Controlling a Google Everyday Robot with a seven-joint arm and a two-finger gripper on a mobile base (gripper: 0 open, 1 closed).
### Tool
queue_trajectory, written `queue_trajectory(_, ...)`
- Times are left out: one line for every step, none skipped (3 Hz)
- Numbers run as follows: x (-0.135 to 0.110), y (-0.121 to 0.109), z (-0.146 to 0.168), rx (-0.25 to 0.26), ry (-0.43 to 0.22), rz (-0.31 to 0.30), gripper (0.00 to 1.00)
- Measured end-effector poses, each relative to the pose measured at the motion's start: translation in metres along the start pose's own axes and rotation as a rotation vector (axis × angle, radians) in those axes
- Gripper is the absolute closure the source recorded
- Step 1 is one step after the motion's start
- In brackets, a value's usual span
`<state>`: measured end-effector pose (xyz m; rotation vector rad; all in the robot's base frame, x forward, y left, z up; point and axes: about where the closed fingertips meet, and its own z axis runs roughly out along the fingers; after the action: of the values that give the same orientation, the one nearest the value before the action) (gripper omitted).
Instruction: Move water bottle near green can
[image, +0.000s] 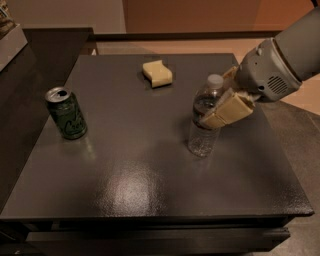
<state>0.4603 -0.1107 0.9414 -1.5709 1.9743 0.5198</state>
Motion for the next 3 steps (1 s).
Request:
queue_trajectory(-0.021,0.0,0.004,-0.015,-0.032,-0.006,0.87)
queue_trajectory(-0.054,-0.001,0.015,-0.035,-0.053,-0.03,1.0)
queue_trajectory(-0.099,-0.003,0.039,-0.07,-0.055,-0.079,1.0)
